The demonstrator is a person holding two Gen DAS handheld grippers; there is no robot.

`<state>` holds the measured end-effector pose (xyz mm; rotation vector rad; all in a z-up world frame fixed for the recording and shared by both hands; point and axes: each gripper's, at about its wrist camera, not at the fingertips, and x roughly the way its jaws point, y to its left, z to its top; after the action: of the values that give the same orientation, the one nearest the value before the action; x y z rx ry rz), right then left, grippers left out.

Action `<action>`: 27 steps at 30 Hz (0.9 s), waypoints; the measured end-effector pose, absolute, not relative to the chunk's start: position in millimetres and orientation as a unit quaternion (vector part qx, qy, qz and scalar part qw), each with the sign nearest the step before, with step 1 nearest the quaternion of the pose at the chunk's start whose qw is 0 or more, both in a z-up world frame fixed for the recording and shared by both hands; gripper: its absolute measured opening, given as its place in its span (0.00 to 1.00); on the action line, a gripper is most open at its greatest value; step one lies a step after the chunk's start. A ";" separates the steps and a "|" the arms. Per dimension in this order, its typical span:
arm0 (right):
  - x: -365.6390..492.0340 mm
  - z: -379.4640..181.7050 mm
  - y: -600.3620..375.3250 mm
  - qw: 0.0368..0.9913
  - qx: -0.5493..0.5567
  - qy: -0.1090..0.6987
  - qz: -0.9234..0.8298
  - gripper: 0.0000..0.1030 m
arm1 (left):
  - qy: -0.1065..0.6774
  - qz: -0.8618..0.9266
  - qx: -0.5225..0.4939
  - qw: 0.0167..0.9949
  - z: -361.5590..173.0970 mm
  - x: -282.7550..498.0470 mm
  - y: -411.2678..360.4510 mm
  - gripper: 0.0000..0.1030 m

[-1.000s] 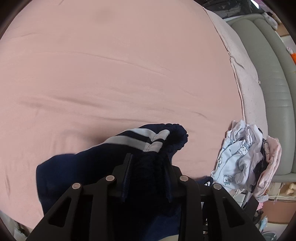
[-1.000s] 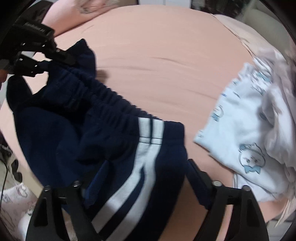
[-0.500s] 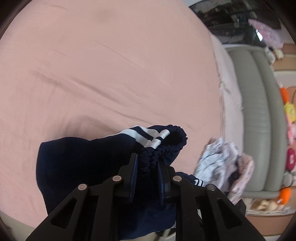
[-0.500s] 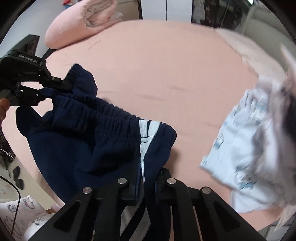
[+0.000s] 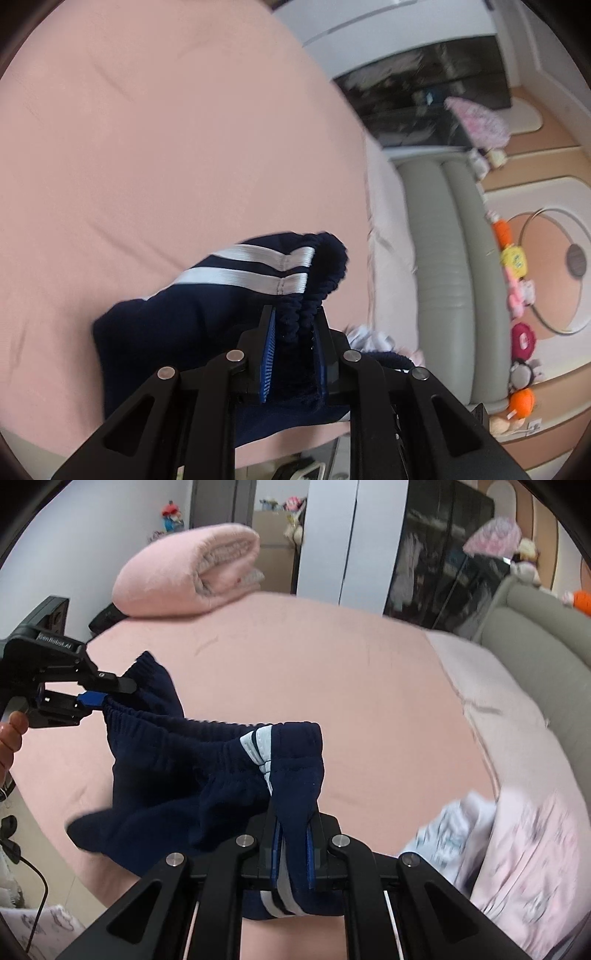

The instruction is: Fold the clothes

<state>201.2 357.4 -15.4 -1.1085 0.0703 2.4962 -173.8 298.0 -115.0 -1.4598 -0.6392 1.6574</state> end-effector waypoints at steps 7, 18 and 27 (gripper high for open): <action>99.3 29.9 365.7 0.219 -0.348 -0.039 0.911 0.08 | -0.291 0.705 -0.476 0.439 -77.3 -193.8 278.9 0.16; 10.5 72.5 397.5 0.235 -0.285 -0.099 0.924 0.08 | -0.309 0.753 -0.362 0.454 -71.6 -216.3 274.0 0.16; 2.8 55.1 416.6 0.226 -0.313 -0.074 0.919 0.08 | -0.305 0.739 -0.384 0.462 -90.3 -219.1 241.2 0.15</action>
<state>2.8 416.6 55.1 -0.8640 -0.2031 2.5349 -219.1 241.2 -90.3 -0.9440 -0.7495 1.8174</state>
